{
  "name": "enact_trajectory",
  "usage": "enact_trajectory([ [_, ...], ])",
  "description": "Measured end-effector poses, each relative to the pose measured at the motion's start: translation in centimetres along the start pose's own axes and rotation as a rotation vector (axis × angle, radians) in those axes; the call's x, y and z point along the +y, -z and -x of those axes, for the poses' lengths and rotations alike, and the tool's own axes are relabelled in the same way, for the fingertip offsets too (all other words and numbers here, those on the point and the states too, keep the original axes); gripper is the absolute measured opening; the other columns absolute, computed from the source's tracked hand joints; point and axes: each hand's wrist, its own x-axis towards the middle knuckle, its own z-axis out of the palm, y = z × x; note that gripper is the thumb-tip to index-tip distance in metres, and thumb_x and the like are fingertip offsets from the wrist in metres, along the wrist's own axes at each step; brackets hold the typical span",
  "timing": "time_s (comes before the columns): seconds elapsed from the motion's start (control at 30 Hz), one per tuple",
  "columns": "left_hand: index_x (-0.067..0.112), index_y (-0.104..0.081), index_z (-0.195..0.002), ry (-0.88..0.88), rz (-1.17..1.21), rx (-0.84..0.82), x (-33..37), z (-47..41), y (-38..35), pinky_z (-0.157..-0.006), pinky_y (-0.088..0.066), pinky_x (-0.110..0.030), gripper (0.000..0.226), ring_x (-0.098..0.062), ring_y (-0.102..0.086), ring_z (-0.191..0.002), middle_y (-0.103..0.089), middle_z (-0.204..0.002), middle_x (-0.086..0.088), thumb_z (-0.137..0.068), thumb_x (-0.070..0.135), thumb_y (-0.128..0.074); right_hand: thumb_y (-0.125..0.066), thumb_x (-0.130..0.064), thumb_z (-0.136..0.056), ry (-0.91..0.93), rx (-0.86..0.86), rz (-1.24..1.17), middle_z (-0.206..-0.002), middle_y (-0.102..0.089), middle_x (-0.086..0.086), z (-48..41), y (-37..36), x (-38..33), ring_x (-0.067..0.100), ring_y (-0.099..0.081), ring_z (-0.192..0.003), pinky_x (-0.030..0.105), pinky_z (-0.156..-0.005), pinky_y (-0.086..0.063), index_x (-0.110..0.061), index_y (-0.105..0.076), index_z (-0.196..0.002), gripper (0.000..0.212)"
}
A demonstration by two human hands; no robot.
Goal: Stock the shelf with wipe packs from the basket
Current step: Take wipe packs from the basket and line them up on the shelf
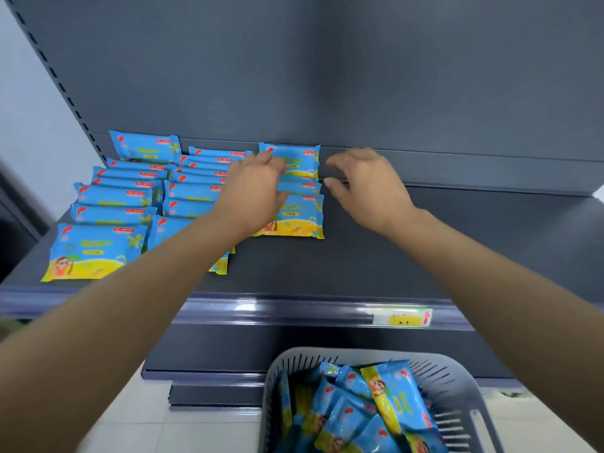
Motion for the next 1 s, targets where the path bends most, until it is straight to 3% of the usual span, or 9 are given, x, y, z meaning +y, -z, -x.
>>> enact_trajectory([
  [0.23,0.007,-0.056,-0.114,-0.106,-0.094,0.279,7.2,5.6,6.9,-0.087,-0.031,-0.04,0.033,-0.034,-0.049,-0.102,-0.055,-0.11,-0.014,-0.083,0.016,-0.063,-0.056,-0.036,-0.089,0.106,0.129,0.026,-0.127,-0.053,0.005,5.3,6.3,-0.7,0.027,-0.043,-0.118,0.035,-0.093,-0.032,-0.014,-0.052,-0.127,0.044],
  [0.63,0.004,-0.058,-0.113,-0.198,-0.214,0.46,22.0,15.0,15.0,-0.087,-0.03,-0.039,0.034,-0.036,-0.053,-0.102,-0.058,-0.109,-0.018,-0.08,0.014,-0.062,-0.055,-0.03,-0.089,0.206,0.359,-0.077,-0.13,-0.05,0.003,17.4,17.5,1.3,0.024,-0.039,-0.123,0.033,-0.096,-0.028,-0.016,-0.05,-0.128,0.042],
  [0.73,0.004,-0.058,-0.111,-0.2,-0.204,0.412,23.8,17.7,13.9,-0.086,-0.035,-0.042,0.033,-0.036,-0.053,-0.099,-0.058,-0.107,-0.018,-0.08,0.016,-0.06,-0.055,-0.028,-0.089,0.221,0.291,-0.106,-0.129,-0.05,0.004,20.4,16.6,2.2,0.026,-0.04,-0.121,0.034,-0.096,-0.029,-0.016,-0.05,-0.127,0.041],
  [0.87,0.002,-0.058,-0.111,-0.148,-0.141,0.212,25.2,21.2,9.4,-0.085,-0.041,-0.049,0.033,-0.038,-0.052,-0.099,-0.058,-0.105,-0.019,-0.08,0.012,-0.064,-0.056,-0.025,-0.088,0.185,0.104,-0.179,-0.123,-0.055,0.009,24.0,12.6,3.9,0.03,-0.044,-0.118,0.039,-0.097,-0.036,-0.013,-0.054,-0.124,0.037],
  [1.0,0.006,-0.057,-0.116,-0.037,-0.109,-0.017,25.0,23.8,3.9,-0.09,-0.038,-0.046,0.035,-0.036,-0.05,-0.107,-0.057,-0.112,-0.016,-0.082,0.014,-0.062,-0.056,-0.021,-0.086,0.123,-0.116,-0.191,-0.111,-0.061,0.014,26.9,7.0,5.1,0.034,-0.051,-0.105,0.038,-0.084,-0.044,-0.007,-0.06,-0.111,0.029],
])
